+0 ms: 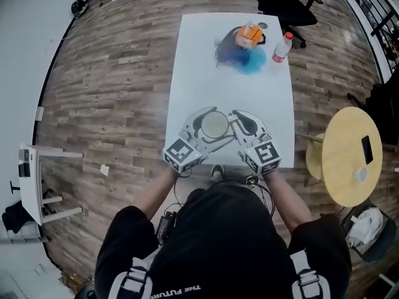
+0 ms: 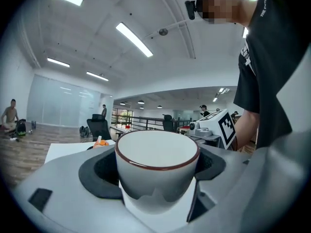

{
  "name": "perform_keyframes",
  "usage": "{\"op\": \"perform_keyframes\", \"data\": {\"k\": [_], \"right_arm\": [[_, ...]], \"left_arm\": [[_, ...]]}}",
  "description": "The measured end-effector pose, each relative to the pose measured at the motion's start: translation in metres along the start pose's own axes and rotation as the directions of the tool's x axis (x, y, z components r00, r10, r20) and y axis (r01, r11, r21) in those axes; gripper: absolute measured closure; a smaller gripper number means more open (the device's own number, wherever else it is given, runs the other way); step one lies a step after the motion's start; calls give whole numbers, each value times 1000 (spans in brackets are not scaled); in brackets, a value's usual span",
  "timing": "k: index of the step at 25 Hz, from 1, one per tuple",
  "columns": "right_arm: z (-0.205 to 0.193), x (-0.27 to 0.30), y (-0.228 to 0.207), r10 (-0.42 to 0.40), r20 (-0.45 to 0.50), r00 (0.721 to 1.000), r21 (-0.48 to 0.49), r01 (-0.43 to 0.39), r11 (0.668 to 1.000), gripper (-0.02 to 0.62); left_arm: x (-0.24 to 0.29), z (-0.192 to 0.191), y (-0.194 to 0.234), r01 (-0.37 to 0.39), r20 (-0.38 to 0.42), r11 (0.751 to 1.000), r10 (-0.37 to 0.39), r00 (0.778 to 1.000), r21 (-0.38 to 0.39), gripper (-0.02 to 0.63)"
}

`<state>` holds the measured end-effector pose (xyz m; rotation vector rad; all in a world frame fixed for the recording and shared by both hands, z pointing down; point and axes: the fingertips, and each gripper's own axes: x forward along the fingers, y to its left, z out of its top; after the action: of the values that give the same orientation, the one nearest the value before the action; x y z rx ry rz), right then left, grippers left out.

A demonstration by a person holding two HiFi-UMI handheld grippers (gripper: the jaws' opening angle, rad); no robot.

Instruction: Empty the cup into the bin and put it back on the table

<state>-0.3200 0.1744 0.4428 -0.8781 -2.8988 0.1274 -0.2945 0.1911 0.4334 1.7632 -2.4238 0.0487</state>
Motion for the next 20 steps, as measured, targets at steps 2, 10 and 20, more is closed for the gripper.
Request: {"op": "perform_keyframes", "data": {"k": [2, 10, 20], "right_arm": [[-15, 12, -1, 9, -27, 1000, -6, -9, 1000, 546], [-97, 2, -41, -57, -161, 985, 23, 62, 998, 545], [-178, -13, -65, -91, -290, 953, -3, 94, 996, 541]], "left_arm": [[-1, -15, 10, -2, -1, 1000, 2, 1000, -9, 192], [45, -88, 8, 103, -26, 993, -105, 994, -52, 192], [78, -168, -6, 180, -82, 984, -179, 980, 6, 192]]}}
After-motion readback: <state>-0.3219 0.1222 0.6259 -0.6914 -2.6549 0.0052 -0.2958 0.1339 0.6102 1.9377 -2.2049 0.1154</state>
